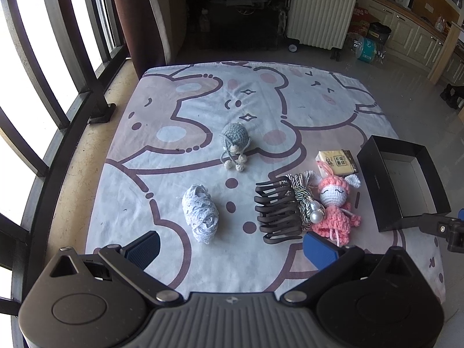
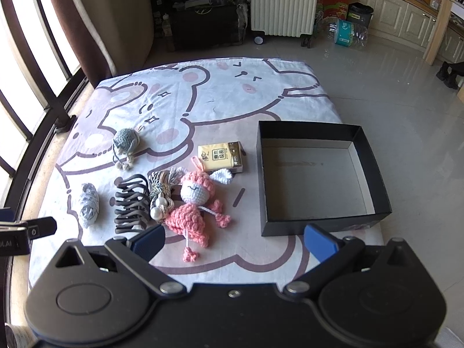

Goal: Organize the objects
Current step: 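Move the right tool toward the pink bunny while the left tool approaches the white lace bundle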

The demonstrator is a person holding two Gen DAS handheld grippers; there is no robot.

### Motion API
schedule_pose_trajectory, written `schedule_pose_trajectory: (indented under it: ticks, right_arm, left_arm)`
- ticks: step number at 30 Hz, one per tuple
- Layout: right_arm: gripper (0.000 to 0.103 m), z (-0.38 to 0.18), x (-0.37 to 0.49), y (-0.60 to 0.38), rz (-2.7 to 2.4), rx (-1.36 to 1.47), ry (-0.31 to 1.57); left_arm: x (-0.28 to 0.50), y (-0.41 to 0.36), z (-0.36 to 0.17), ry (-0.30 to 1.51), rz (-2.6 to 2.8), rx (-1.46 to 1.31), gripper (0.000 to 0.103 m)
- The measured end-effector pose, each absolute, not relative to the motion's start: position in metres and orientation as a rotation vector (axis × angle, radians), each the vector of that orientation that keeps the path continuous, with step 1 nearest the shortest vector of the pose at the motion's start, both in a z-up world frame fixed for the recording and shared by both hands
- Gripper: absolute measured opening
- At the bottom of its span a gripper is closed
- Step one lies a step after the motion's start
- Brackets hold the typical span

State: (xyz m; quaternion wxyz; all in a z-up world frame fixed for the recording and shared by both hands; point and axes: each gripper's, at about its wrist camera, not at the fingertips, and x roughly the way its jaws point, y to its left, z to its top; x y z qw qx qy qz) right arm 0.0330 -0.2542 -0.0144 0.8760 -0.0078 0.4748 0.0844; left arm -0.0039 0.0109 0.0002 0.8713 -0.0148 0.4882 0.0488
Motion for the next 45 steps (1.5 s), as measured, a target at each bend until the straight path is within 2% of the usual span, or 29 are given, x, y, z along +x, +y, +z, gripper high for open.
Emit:
schedule_pose_trajectory:
  ticks: [16,34,45]
  right_arm:
    - [0.103,-0.018,0.069,-0.252,0.165,0.024,0.973]
    - [0.103,-0.032,0.114,-0.232,0.22,0.065,0.961]
    - [0.103,-0.032,0.147,-0.226,0.192,0.081,0.975]
  left_arm:
    - [0.018,0.053,-0.002,0.998,0.179,-0.105,0.103]
    - [0.072,0.067,-0.025,1.007,0.181,-0.045,0.103]
    - [0.11,0.066,-0.019,0.985,0.187,-0.008,0.103]
